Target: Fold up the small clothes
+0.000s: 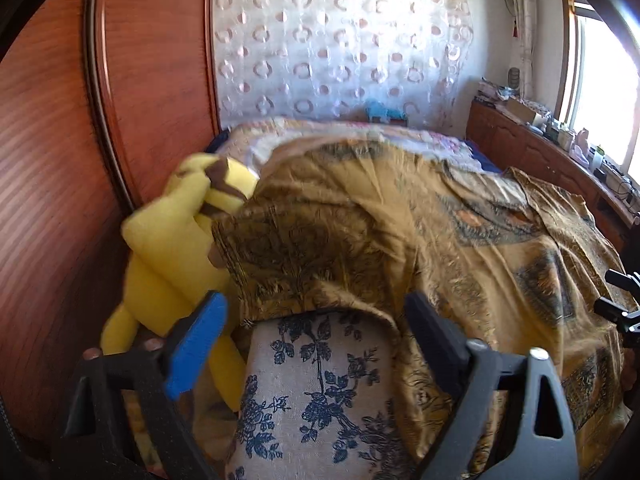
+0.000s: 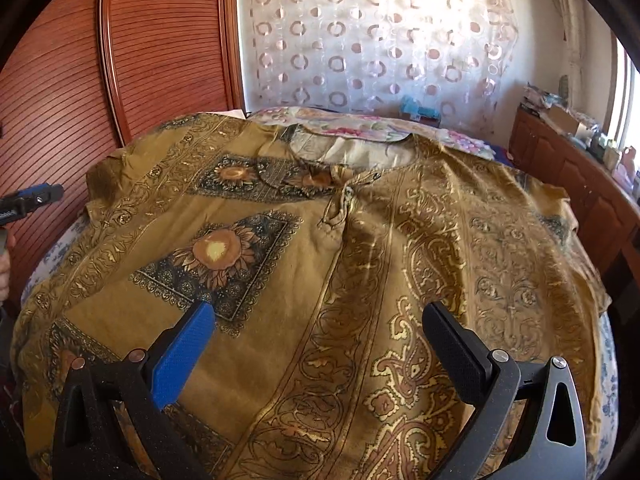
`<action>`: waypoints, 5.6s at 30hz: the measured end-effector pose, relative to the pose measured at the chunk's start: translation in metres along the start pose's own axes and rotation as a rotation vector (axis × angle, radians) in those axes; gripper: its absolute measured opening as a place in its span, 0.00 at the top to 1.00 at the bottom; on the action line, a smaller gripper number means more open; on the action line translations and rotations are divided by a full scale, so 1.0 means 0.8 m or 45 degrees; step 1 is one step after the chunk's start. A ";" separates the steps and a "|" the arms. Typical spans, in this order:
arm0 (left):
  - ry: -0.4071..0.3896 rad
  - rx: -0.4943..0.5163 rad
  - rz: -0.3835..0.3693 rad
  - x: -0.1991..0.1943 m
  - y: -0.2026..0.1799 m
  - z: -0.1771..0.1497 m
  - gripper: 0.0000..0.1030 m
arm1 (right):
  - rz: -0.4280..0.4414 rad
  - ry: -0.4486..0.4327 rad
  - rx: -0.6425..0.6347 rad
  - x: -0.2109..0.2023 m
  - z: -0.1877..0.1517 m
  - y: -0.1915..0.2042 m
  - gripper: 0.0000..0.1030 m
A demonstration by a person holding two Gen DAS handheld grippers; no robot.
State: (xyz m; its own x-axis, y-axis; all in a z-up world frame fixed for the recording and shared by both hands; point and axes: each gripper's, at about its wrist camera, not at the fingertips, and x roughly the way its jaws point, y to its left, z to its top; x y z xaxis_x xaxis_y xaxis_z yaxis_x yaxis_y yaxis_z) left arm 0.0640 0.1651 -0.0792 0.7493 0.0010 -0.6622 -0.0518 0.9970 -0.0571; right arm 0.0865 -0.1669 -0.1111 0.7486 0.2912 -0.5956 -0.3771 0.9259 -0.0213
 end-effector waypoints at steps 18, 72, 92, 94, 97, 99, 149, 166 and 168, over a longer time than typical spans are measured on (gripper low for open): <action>0.271 -0.220 -0.100 0.088 0.058 0.002 0.42 | 0.043 -0.064 0.029 0.003 -0.008 -0.008 0.01; -0.033 0.170 -0.259 -0.012 -0.092 0.000 0.21 | 0.050 -0.044 0.042 0.007 -0.007 -0.005 0.01; 0.166 0.115 -0.074 0.048 -0.063 -0.022 0.21 | 0.235 -0.057 -0.131 0.018 0.081 0.010 0.37; 0.171 0.109 -0.081 0.052 -0.061 -0.022 0.20 | 0.278 -0.035 -0.145 0.033 0.095 0.015 0.42; 0.178 0.091 -0.095 0.054 -0.057 -0.022 0.20 | 0.328 0.012 -0.165 0.065 0.115 0.022 0.45; 0.180 0.079 -0.102 0.055 -0.055 -0.022 0.20 | 0.338 0.057 -0.170 0.091 0.124 0.026 0.45; -0.060 0.140 -0.019 -0.005 -0.076 -0.002 0.20 | -0.219 -0.014 0.166 -0.087 -0.017 -0.210 0.36; -0.050 0.320 -0.312 0.003 -0.219 0.010 0.20 | -0.192 0.061 0.554 -0.081 -0.046 -0.298 0.36; -0.013 0.322 -0.330 0.014 -0.228 0.007 0.20 | -0.174 0.072 0.588 -0.076 -0.040 -0.305 0.36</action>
State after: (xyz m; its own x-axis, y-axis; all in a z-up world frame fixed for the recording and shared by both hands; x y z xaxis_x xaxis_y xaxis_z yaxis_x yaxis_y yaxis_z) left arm 0.0858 -0.0165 -0.0718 0.7228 -0.2548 -0.6423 0.3049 0.9517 -0.0344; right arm 0.1159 -0.4183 -0.0956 0.7388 0.1581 -0.6551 0.0132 0.9685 0.2486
